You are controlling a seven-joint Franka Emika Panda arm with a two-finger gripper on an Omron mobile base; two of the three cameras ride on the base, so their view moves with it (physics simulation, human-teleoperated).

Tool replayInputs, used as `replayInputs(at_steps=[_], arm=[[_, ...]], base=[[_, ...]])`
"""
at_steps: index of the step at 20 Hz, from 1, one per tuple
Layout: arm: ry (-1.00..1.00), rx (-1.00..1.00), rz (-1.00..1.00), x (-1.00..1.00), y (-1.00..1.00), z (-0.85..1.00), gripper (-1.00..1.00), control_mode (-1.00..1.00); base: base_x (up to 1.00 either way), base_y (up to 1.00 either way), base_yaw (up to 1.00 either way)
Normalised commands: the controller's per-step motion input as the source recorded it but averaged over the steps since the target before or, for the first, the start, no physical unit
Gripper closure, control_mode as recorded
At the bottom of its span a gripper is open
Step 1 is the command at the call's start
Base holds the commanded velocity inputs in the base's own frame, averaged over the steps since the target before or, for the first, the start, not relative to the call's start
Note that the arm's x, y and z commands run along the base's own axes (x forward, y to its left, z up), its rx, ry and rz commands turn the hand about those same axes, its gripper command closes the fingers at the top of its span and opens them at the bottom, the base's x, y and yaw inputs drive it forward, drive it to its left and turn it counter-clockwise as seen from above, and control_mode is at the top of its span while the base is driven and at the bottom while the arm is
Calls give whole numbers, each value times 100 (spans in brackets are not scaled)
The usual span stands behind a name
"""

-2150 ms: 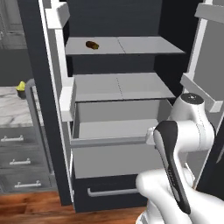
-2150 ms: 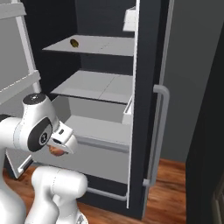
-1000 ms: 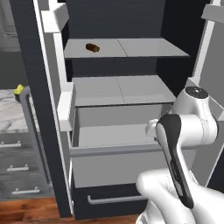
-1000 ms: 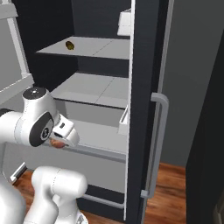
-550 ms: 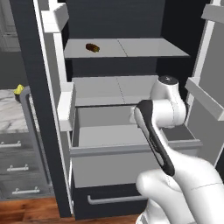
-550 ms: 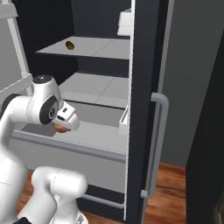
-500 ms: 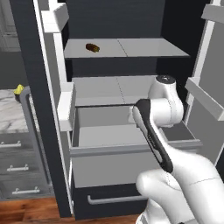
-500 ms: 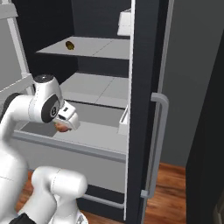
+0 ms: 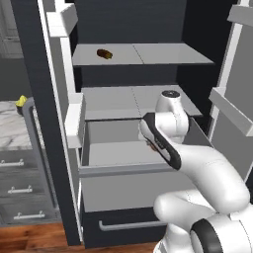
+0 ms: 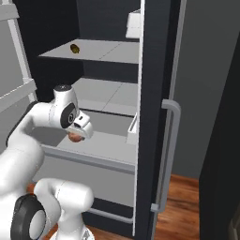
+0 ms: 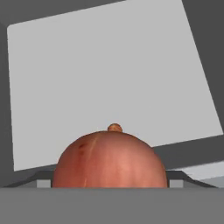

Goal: Place the onion and lime inside the fridge drawer. Close the drawer after placing the vegetables.

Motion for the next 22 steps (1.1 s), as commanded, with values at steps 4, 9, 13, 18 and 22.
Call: replayInputs(at_steps=[4, 9, 13, 18, 22], arm=[[4, 0, 4, 41, 3, -72, 100, -100], [6, 0, 3, 41, 23, -50, 100, -100], [1, 0, 7, 15, 28, -48, 100, -100], [0, 0, 5, 6, 21, -45, 100, -100], [0, 0, 4, 4, 18, -40, 100, -100]], base=[[0, 0, 0], [0, 0, 0], [0, 0, 0], [0, 0, 0], [0, 0, 0]])
